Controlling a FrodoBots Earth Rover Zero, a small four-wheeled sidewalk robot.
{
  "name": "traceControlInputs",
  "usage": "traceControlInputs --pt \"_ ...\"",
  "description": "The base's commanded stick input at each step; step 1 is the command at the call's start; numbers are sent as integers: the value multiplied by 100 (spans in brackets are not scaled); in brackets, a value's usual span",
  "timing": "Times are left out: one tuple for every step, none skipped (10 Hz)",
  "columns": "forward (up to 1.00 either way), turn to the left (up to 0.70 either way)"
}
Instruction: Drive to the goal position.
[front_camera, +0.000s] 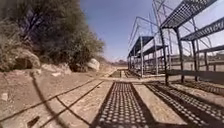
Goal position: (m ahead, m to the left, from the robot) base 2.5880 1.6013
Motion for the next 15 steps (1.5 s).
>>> traceControlInputs --pt "50 0" --pt "50 0" --pt "50 0" --pt "50 0" --pt "50 0" --pt "50 0" --pt "50 0" --pt "50 0" --pt "50 0" --pt "50 0" --pt "50 0" --pt "50 0" --pt "50 0" --pt "50 0" --pt "50 -50"
